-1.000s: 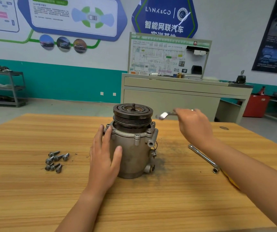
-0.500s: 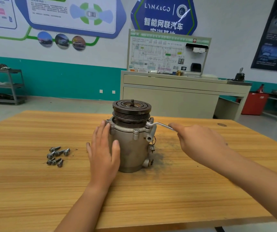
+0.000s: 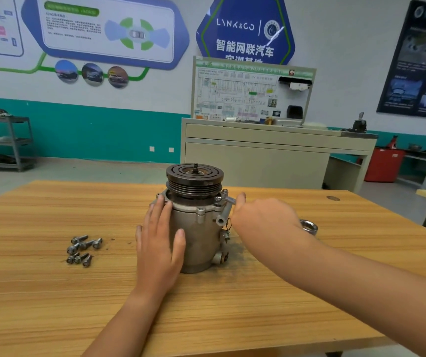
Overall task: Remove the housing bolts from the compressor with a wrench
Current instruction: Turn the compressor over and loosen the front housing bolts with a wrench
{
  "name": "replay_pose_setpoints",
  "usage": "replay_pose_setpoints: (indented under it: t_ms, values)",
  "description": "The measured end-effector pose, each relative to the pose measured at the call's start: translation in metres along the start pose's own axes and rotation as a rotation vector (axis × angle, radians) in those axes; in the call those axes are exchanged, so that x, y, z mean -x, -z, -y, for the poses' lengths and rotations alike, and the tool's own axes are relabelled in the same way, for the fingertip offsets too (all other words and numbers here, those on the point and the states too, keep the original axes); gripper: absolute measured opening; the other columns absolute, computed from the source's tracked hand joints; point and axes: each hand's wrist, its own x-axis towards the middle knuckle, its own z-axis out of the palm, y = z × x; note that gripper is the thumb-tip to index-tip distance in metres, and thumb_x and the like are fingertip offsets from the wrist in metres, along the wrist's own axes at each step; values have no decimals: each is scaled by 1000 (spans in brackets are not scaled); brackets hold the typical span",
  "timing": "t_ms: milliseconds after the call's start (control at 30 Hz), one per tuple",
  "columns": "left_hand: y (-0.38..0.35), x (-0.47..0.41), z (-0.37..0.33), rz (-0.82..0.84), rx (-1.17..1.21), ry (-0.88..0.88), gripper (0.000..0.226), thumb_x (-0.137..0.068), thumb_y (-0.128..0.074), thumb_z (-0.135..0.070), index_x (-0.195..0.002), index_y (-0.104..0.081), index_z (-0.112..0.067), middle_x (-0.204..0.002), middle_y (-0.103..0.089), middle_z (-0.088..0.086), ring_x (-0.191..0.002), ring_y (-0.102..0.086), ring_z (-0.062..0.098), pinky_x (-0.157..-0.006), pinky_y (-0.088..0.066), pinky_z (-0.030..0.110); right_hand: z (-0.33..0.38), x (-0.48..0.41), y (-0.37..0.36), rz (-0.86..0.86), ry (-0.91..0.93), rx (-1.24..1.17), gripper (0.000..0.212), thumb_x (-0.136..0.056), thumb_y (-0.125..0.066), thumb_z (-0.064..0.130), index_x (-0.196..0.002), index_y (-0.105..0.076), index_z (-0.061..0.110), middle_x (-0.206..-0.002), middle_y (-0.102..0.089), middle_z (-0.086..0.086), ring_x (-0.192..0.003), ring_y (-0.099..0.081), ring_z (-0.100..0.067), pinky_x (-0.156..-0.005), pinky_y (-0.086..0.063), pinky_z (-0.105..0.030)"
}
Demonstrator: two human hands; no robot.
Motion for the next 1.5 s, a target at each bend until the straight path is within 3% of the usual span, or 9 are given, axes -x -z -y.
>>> replay_pose_setpoints:
  t_ms: [67, 133, 267, 500, 700, 967, 1133, 1300, 1500]
  values:
    - [0, 1, -1, 12, -6, -22, 53, -88, -28, -39, -140, -23, -26, -151, -17, -9, -143, -16, 16, -111, -20, 60, -6, 0, -4, -61, 14, 11, 59, -90, -38, -7, -144, -15, -2, -128, -49, -14, -91, -60, -30, -39, -26, -28]
    - [-1, 1, -2, 14, -7, -28, 53, -88, -29, -38, -139, -24, -26, -151, -18, -9, -142, -17, 17, -110, -21, 61, -10, -4, -7, -112, -5, 10, 53, -90, -38, -3, -142, -22, -2, -94, -56, -6, -64, -49, -19, -38, -23, -27]
    - [-1, 0, -4, 13, -3, -22, 52, -88, -30, -37, -139, -24, -26, -150, -18, -9, -142, -19, 18, -109, -22, 62, -25, -20, -11, -169, -3, 42, 31, -92, -37, 6, -121, -44, 10, -59, -31, 2, -46, -27, -14, -38, -22, -26]
    - [-1, 1, 1, 4, 14, -19, 49, -88, -29, -39, -136, -17, -40, -148, -12, -24, -141, -12, 3, -113, -15, 57, -54, -36, -53, -296, 95, 16, 45, -95, -22, 37, -135, -21, 17, -57, -36, 7, -48, -35, -10, -45, -33, -24]
    - [-5, -3, 3, -31, 21, -41, 49, -89, -33, -34, -137, -23, -30, -147, -21, -12, -139, -16, 5, -109, -20, 63, -69, -69, -69, -277, 99, -5, 42, -92, -43, 10, -127, -22, 18, -83, -46, -1, -68, -46, -17, -62, -46, -28]
    - [-7, -1, 4, -54, 2, -56, 50, -90, -34, -31, -138, -25, -25, -148, -23, -8, -138, -16, 3, -106, -23, 66, -48, -108, -72, -450, 63, -128, 28, -89, -42, -2, -114, -40, 10, -110, -54, -7, -99, -51, -22, -73, -43, -27]
    - [-9, -1, 4, -69, 1, -52, 50, -90, -34, -33, -138, -25, -26, -147, -23, -10, -136, -13, -3, -110, -13, 57, -58, -70, -71, -674, -187, -664, 18, -98, -36, 20, -103, -48, 7, -65, -50, -1, -62, -54, -28, -50, -35, -33]
    - [-10, -2, 4, -79, -8, -53, 50, -89, -34, -33, -138, -26, -26, -147, -23, -9, -135, -14, -3, -108, -9, 53, -48, -23, -67, -391, -86, -421, 20, -97, -26, 34, -100, -41, 21, -62, -47, 4, -58, -50, -19, -48, -36, -31]
    - [-8, 0, 3, -59, -14, -40, 50, -89, -31, -36, -138, -24, -29, -148, -20, -14, -134, -11, -8, -109, -5, 48, -31, -20, -51, -218, -105, -199, 6, -97, -32, 15, -99, -33, 20, -61, -38, 4, -51, -35, -11, -41, -24, -26]
